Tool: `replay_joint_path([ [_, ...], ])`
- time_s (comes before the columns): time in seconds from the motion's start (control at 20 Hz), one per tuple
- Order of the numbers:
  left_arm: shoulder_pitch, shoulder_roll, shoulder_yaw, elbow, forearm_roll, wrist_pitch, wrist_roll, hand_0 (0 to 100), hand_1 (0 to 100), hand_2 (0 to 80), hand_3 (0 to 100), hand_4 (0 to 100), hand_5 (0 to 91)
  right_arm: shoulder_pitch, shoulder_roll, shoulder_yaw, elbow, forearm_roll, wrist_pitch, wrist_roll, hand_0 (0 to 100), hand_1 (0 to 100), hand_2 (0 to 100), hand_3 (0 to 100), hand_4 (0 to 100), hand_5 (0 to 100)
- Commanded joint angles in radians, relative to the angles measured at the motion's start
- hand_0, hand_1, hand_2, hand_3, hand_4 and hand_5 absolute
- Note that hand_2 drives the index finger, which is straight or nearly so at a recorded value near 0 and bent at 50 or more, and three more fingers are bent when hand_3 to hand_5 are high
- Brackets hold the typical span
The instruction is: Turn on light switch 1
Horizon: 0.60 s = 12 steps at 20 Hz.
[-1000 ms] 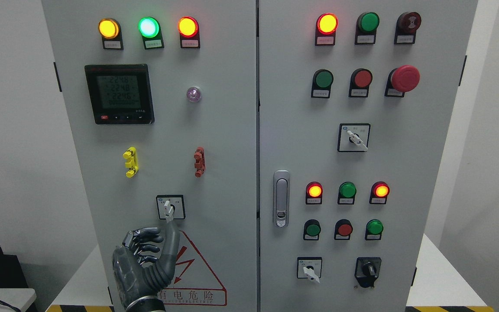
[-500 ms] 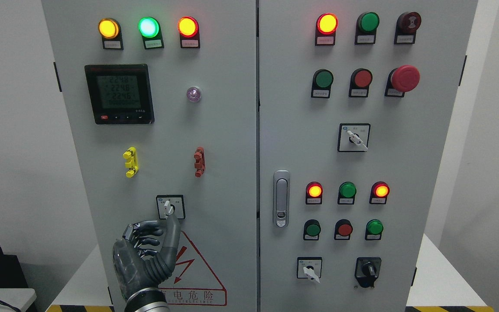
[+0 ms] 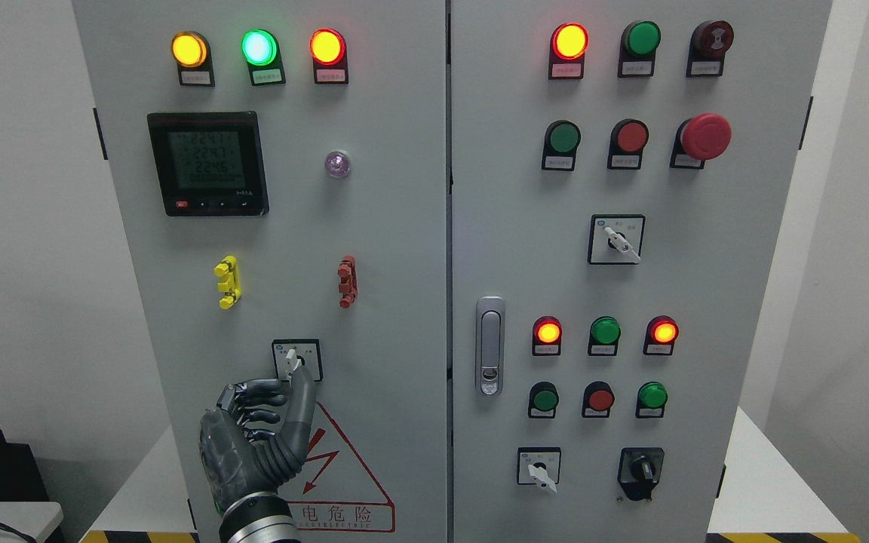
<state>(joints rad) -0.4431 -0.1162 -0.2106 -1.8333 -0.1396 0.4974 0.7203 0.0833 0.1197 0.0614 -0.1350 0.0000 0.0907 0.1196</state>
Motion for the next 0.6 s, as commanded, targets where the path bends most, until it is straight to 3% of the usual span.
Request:
replay_joint_path([
  [0.0, -0.017, 0.0, 0.0, 0.005, 0.0, 0.01, -0.005, 15, 56, 52.2, 67, 73, 69.5, 0.0, 0.0, 0.0, 0.0, -0.018, 0.0, 0.0, 12, 39, 0, 0, 0, 0],
  [0.55, -0.034, 0.0, 0.0, 0.005, 0.0, 0.087, -0.01, 16, 54, 53.7, 68, 74, 70.8, 0.0, 0.0, 0.0, 0.0, -0.018, 0.0, 0.0, 12, 39, 0, 0, 0, 0],
])
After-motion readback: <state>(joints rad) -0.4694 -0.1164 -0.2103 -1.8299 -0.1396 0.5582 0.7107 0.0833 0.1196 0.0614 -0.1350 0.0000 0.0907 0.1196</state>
